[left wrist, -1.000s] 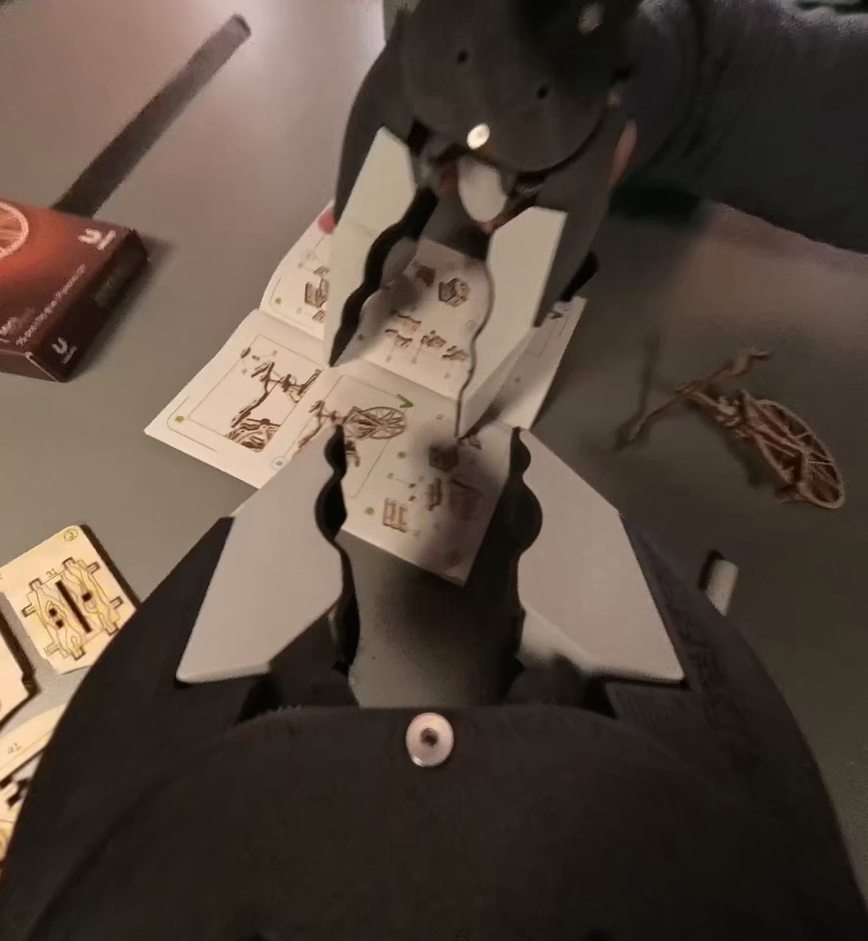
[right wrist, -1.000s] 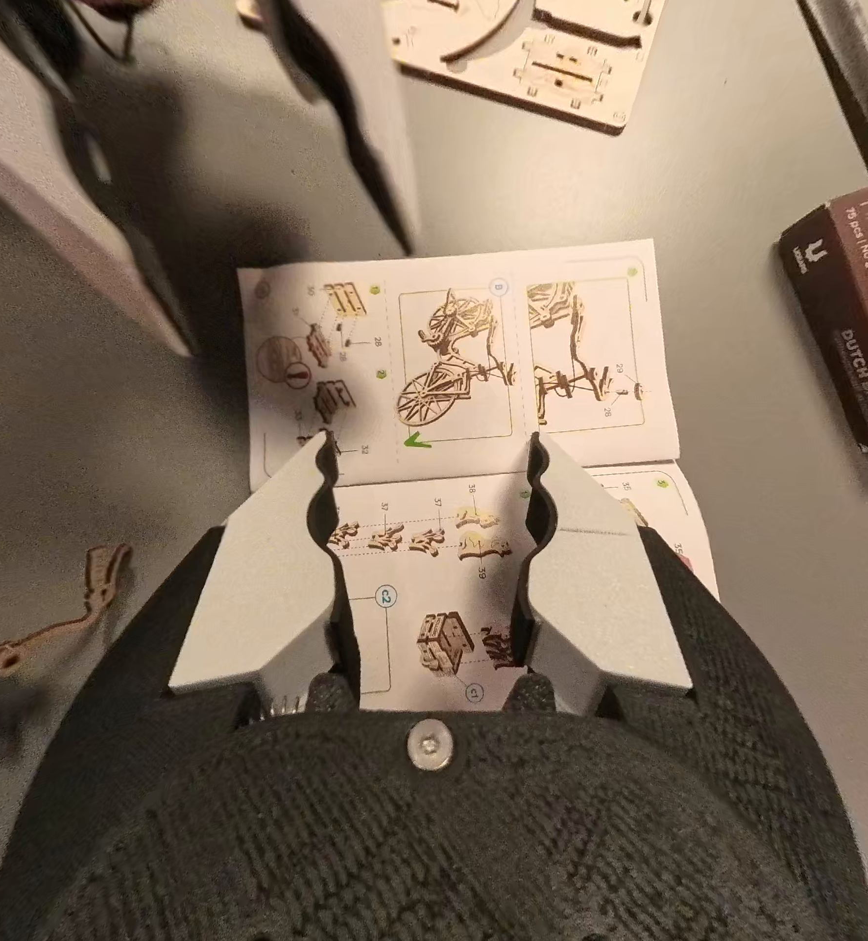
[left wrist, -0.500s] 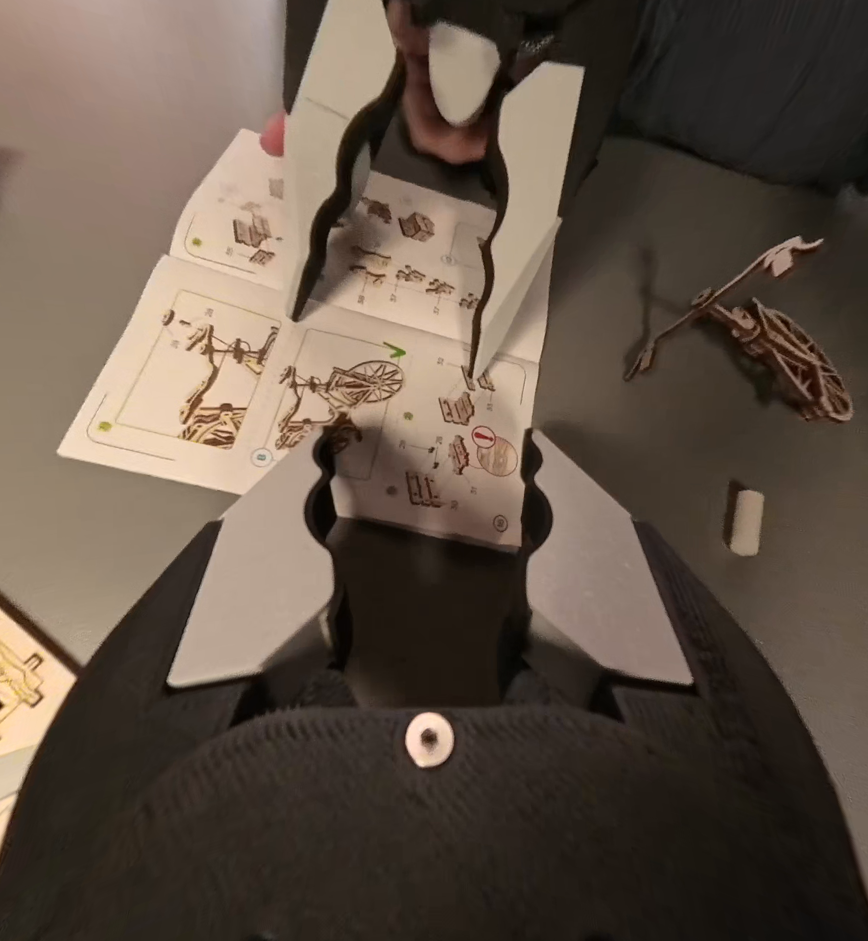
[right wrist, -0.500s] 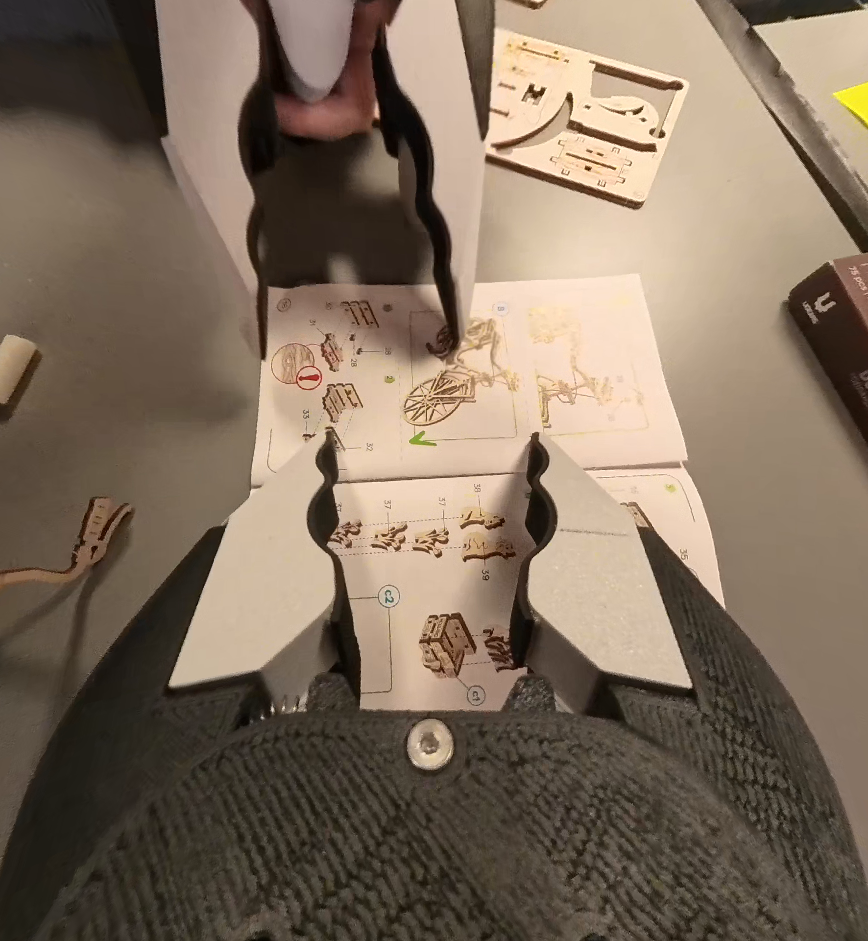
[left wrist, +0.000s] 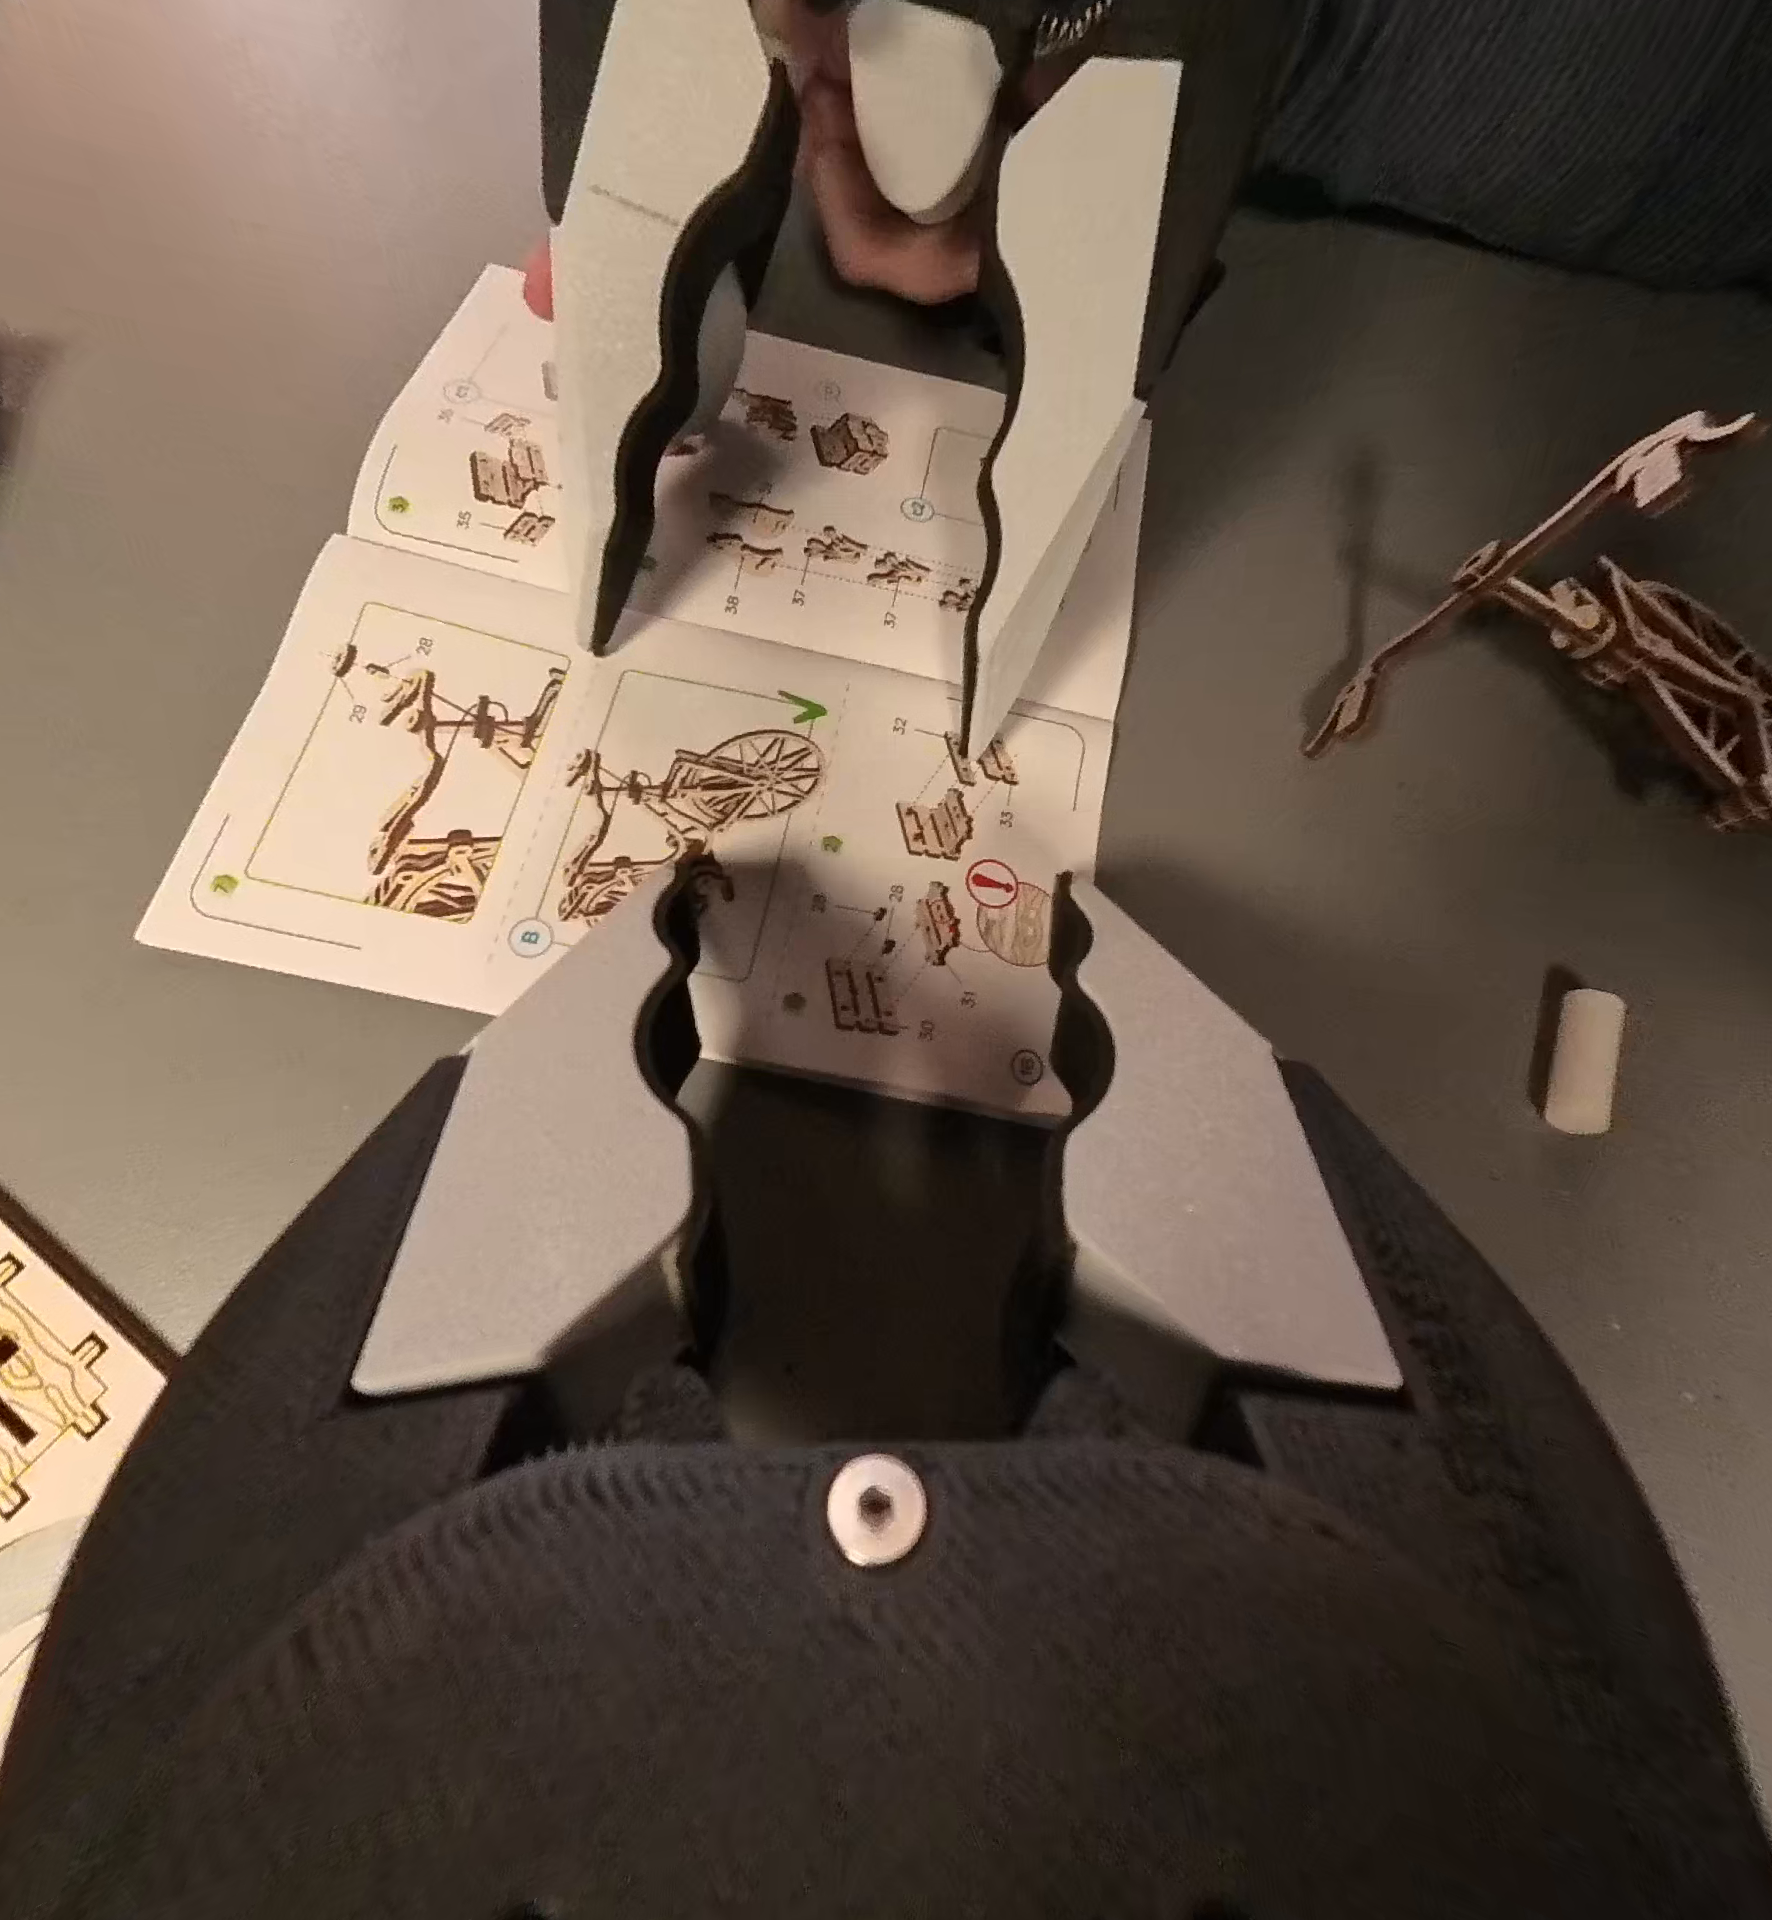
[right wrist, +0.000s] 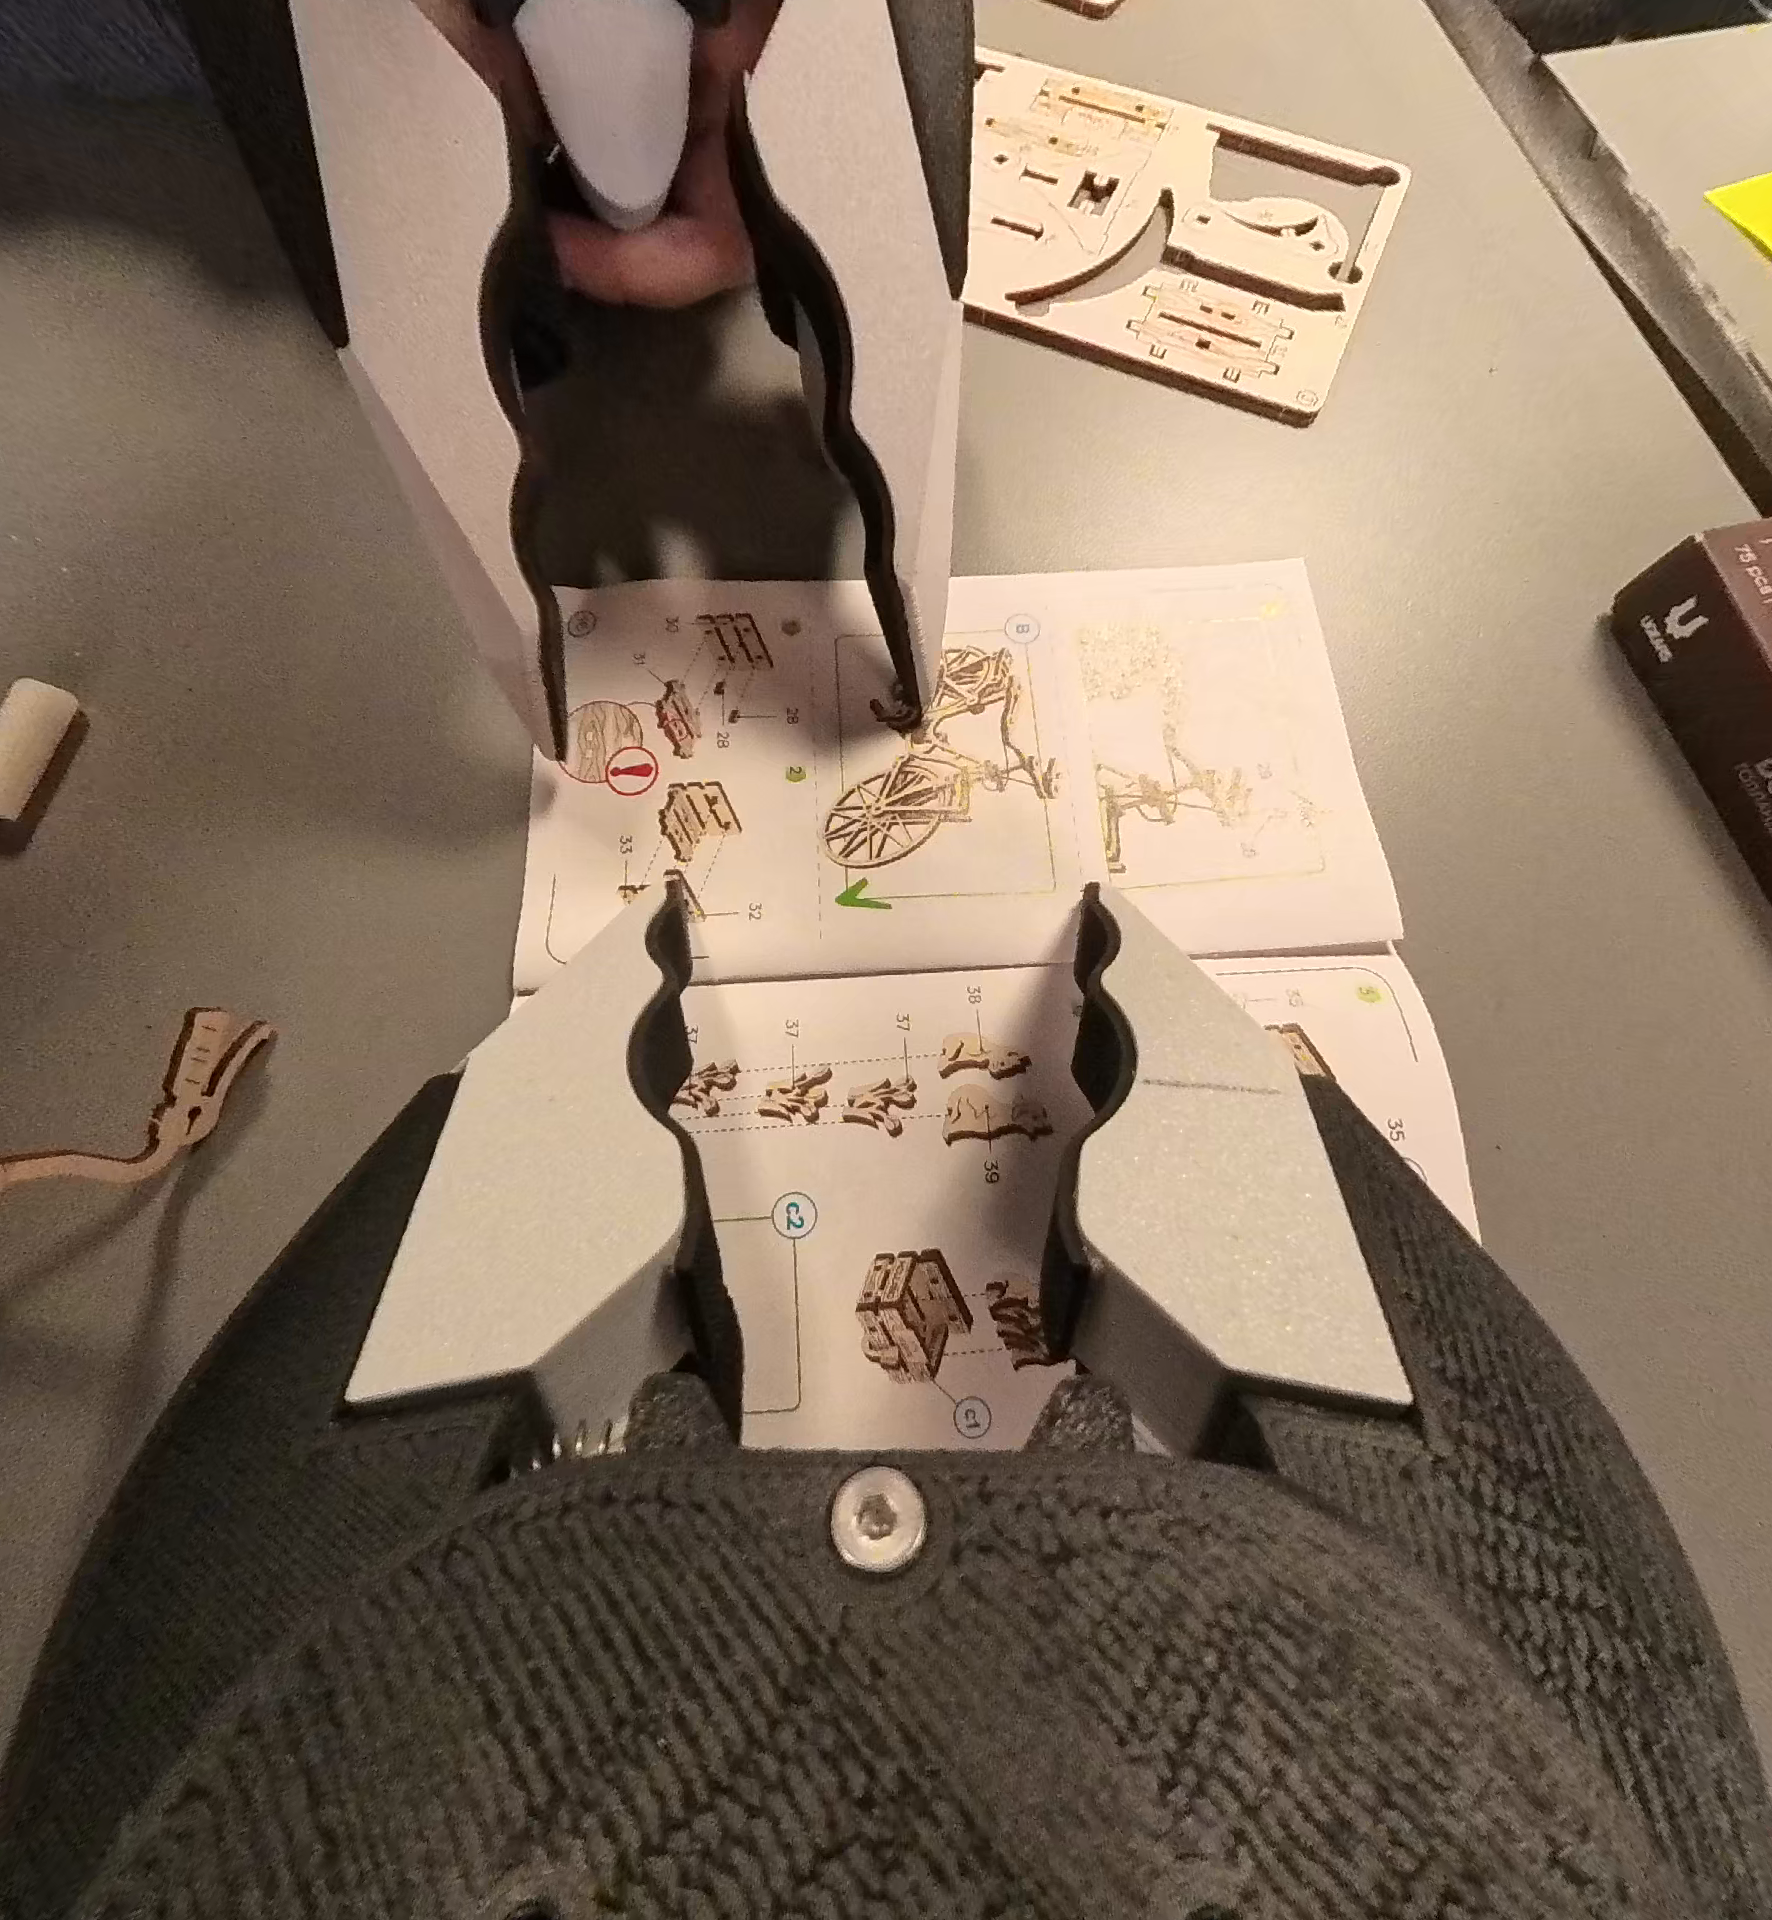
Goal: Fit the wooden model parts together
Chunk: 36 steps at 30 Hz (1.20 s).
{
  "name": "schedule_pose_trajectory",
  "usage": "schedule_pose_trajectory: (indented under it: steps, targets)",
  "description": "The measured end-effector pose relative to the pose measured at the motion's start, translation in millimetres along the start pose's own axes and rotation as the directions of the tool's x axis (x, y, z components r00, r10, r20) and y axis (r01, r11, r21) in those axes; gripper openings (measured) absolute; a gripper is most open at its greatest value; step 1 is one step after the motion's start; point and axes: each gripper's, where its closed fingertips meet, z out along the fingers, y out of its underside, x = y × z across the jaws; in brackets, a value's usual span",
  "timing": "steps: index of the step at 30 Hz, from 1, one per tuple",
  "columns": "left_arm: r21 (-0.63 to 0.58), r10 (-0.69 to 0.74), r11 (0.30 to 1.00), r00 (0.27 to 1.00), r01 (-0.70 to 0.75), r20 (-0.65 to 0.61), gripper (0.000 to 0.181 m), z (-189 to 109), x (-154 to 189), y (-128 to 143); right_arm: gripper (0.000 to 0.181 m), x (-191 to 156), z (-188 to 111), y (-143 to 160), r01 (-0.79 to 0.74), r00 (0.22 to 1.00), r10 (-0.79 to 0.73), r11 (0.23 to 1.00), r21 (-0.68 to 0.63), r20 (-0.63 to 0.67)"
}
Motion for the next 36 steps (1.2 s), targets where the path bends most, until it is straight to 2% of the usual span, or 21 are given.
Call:
schedule_pose_trajectory:
  steps: [16, 24, 36]
  targets:
    - [0.003, 0.006, 1.000, 1.000, -0.006, -0.028, 0.075, -0.2, 3.4, -0.3, 0.074, -0.1, -0.2, 0.0, -0.004, 1.000, 0.004, 1.000, 0.001, 0.007]
    - [-0.021, 0.076, 0.997, 0.996, -0.075, 0.046, 0.069, 2.6, -0.6, 1.8, 0.074, 0.0, -0.2, 0.2, -0.005, 1.000, 0.005, 1.000, 0.001, 0.007]
    - [-0.020, 0.070, 0.997, 0.997, -0.069, 0.037, 0.070, 2.4, 0.0, 1.9, 0.073, 0.0, -0.3, 0.1, -0.009, 1.000, 0.009, 1.000, 0.003, 0.009]
